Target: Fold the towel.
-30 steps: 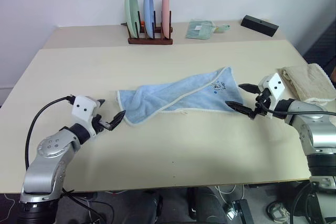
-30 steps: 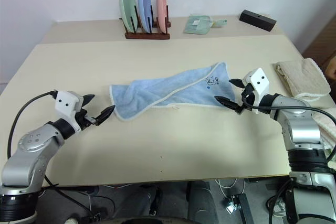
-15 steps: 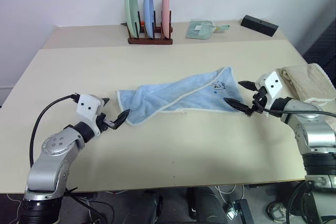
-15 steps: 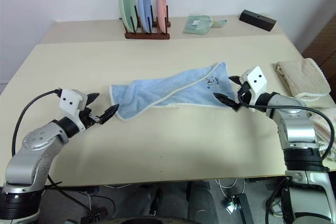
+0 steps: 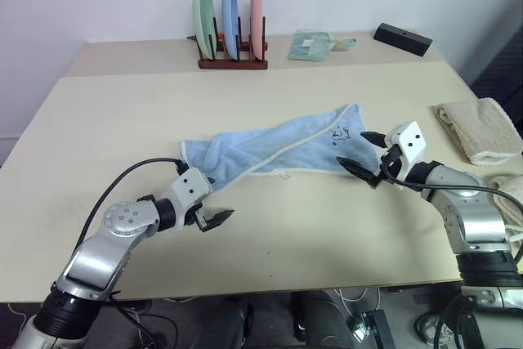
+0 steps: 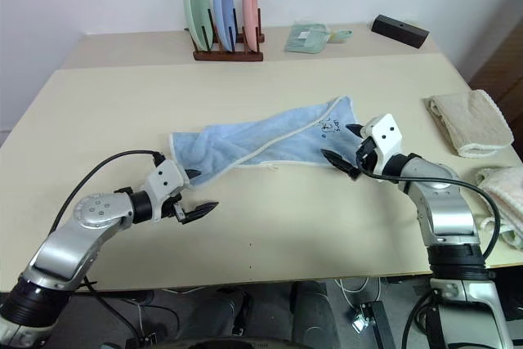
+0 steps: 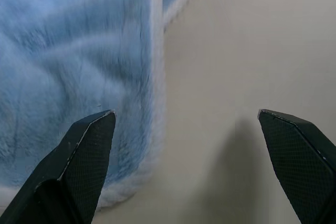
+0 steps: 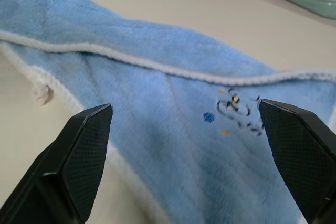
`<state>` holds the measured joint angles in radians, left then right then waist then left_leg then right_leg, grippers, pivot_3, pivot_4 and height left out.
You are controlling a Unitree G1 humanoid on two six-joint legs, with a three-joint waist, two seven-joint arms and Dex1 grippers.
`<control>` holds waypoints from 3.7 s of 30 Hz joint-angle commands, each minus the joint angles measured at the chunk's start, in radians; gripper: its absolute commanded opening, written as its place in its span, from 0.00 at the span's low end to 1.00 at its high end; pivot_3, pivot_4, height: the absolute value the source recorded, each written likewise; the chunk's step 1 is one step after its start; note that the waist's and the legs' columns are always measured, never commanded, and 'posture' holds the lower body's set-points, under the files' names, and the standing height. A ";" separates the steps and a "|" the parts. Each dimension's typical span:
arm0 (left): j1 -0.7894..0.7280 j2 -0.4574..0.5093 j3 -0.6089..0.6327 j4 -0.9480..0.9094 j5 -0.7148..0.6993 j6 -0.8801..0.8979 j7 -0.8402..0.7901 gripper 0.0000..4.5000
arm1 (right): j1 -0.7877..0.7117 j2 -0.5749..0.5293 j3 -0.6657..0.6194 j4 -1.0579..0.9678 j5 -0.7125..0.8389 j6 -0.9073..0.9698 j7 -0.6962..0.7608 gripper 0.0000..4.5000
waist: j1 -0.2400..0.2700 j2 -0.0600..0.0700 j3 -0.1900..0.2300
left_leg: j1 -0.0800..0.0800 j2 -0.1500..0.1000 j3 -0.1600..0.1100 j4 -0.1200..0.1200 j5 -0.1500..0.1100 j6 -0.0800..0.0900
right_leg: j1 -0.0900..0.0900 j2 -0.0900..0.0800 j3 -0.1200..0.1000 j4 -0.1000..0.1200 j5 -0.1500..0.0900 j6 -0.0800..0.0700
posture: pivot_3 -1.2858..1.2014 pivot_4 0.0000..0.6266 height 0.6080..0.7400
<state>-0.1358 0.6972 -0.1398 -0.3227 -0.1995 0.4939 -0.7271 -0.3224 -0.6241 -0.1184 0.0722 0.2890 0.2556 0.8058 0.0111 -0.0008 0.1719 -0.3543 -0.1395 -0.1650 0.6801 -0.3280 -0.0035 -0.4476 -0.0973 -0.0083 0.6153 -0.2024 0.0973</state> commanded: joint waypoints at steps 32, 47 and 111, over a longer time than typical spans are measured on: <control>0.181 0.058 0.264 -0.113 -0.076 -0.002 -0.045 0.01 | -0.254 -0.050 0.207 0.212 -0.383 -0.344 -0.141 1.00 | -0.001 0.002 0.001 | -0.001 0.000 0.004 0.000 0.000 0.000 | -0.003 0.000 0.002 0.002 0.001 0.001 | 0.52 0.24 0.96; 0.303 0.038 0.315 -0.148 -0.076 -0.027 0.001 0.01 | -0.584 -0.073 0.463 0.795 -0.803 -0.837 -0.370 1.00 | -0.007 0.002 0.001 | -0.001 0.000 0.006 -0.001 0.000 0.000 | -0.004 0.001 0.004 0.001 0.001 0.000 | 0.52 0.24 0.96; 0.562 0.189 0.730 -0.263 -0.291 0.142 -0.172 0.00 | 0.064 -0.565 0.065 -0.218 -0.063 -0.150 0.388 0.01 | 0.002 0.002 0.006 | 0.002 0.014 0.035 0.003 -0.008 0.012 | -0.010 0.012 0.022 -0.003 0.013 -0.003 | 0.52 0.24 0.96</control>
<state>0.4506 0.8829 0.5641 -0.6177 -0.5124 0.6427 -0.9360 -0.2116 -1.1902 -0.0211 -0.1713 0.2504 0.1206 1.2171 0.0133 0.0008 0.1781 -0.3526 -0.1254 -0.1295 0.6834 -0.3359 0.0088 -0.4580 -0.0857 0.0134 0.6127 -0.1897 0.0947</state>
